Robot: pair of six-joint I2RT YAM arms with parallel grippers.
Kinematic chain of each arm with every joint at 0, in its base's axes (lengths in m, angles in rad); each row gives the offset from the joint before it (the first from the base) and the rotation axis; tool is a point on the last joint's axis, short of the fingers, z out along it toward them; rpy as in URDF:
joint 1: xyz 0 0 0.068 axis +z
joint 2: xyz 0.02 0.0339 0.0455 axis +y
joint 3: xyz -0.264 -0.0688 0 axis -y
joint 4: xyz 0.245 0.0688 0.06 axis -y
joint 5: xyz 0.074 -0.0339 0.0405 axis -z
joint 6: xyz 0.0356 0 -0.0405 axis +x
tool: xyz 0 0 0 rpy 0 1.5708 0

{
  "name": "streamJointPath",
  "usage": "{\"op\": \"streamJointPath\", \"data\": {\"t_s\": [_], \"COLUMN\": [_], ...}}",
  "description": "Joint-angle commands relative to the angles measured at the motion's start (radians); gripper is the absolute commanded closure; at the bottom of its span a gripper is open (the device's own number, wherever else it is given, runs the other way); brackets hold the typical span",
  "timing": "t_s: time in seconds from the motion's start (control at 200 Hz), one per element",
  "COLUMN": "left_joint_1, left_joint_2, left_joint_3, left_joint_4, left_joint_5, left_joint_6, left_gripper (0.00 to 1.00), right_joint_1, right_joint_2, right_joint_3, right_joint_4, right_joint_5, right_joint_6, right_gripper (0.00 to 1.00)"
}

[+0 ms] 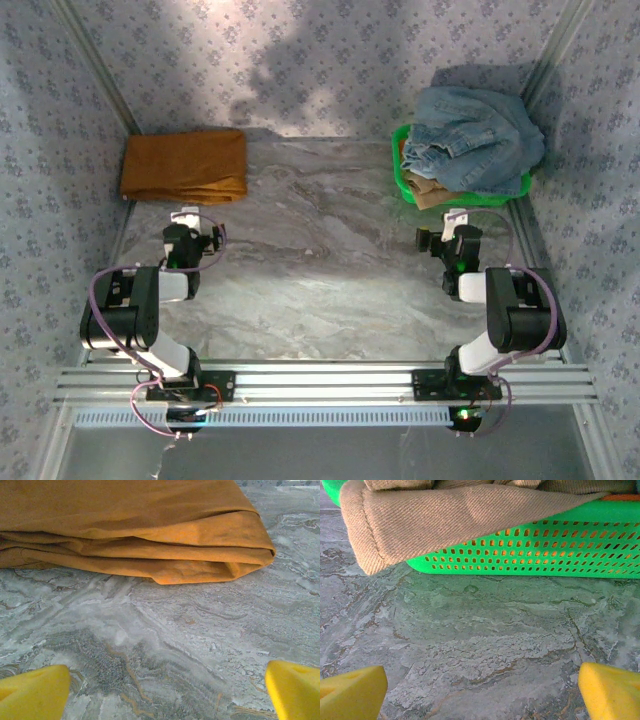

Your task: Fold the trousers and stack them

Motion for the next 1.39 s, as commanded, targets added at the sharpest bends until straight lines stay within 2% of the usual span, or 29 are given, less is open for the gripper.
{"op": "streamJointPath", "data": {"t_s": [0.0, 0.1, 0.17, 0.205, 0.25, 0.34, 0.445, 0.56, 0.67, 0.72, 0.755, 0.79, 0.834, 0.904, 0.974, 1.064, 1.234, 1.389], "left_joint_1": [0.0, 0.0, -0.001, -0.006, -0.011, -0.026, -0.031, -0.045, -0.07, -0.071, -0.07, -0.071, -0.07, -0.056, -0.038, -0.035, -0.038, -0.044], "left_joint_2": [-0.004, -0.004, -0.027, -0.051, -0.094, -0.163, -0.32, -0.498, -0.625, -0.672, -0.703, -0.737, -0.788, -0.873, -0.905, -0.872, -0.817, -0.802], "left_joint_3": [0.001, 0.002, 0.018, 0.058, 0.149, 0.262, 0.302, 0.352, 0.443, 0.487, 0.518, 0.545, 0.538, 0.453, 0.416, 0.427, 0.396, 0.368], "left_joint_4": [0.007, 0.006, -0.037, -0.122, -0.324, -0.526, -0.615, -0.709, -0.838, -0.908, -0.994, -1.098, -1.163, -1.133, -1.158, -1.233, -1.211, -1.194], "left_joint_5": [0.013, 0.012, -0.04, -0.056, -0.057, -0.055, -0.019, 0.041, 0.053, 0.043, -0.003, -0.066, -0.135, -0.122, -0.069, -0.01, 0.154, 0.199], "left_joint_6": [-0.004, -0.006, -0.023, -0.023, -0.014, 0.005, -0.034, -0.121, -0.268, -0.397, -0.515, -0.63, -0.703, -0.734, -0.749, -0.744, -0.733, -0.73], "left_gripper": [0.0, 0.0, 0.0, 0.0, 0.0, 0.0, 0.0, 0.0, 0.0, 0.0, 0.0, 0.0, 0.0, 0.0, 0.0, 0.0, 0.0, 0.0], "right_joint_1": [-0.011, -0.011, -0.009, -0.01, -0.011, 0.008, 0.056, 0.157, 0.182, 0.159, 0.132, 0.104, 0.058, 0.014, 0.006, -0.019, -0.081, -0.114], "right_joint_2": [-0.009, -0.007, -0.007, -0.009, -0.018, -0.08, -0.167, -0.303, -0.351, -0.333, -0.325, -0.322, -0.328, -0.327, -0.289, -0.192, 0.034, 0.25], "right_joint_3": [0.01, 0.013, 0.014, 0.013, 0.014, 0.117, 0.227, 0.353, 0.656, 0.787, 0.856, 0.879, 0.869, 0.865, 0.9, 1.003, 1.212, 1.424], "right_joint_4": [-0.005, -0.009, -0.01, -0.008, -0.011, -0.24, -0.437, -0.625, -1.066, -1.262, -1.351, -1.397, -1.365, -1.324, -1.331, -1.374, -1.437, -1.527], "right_joint_5": [-0.02, -0.02, -0.016, -0.019, -0.016, 0.052, 0.086, 0.169, 0.222, 0.178, 0.162, 0.141, 0.018, -0.051, -0.011, 0.003, 0.001, 0.006], "right_joint_6": [0.015, 0.017, 0.015, 0.016, 0.019, 0.017, -0.024, -0.053, 0.192, 0.3, 0.399, 0.508, 0.537, 0.549, 0.551, 0.559, 0.644, 0.723], "right_gripper": [0.0, 0.0, 0.0, 0.0, 0.0, 0.0, 0.01, 0.0, 0.0, 0.0, 0.0, 0.0, 0.0, 0.01, 0.0, 0.0, 0.0, 0.0]}}
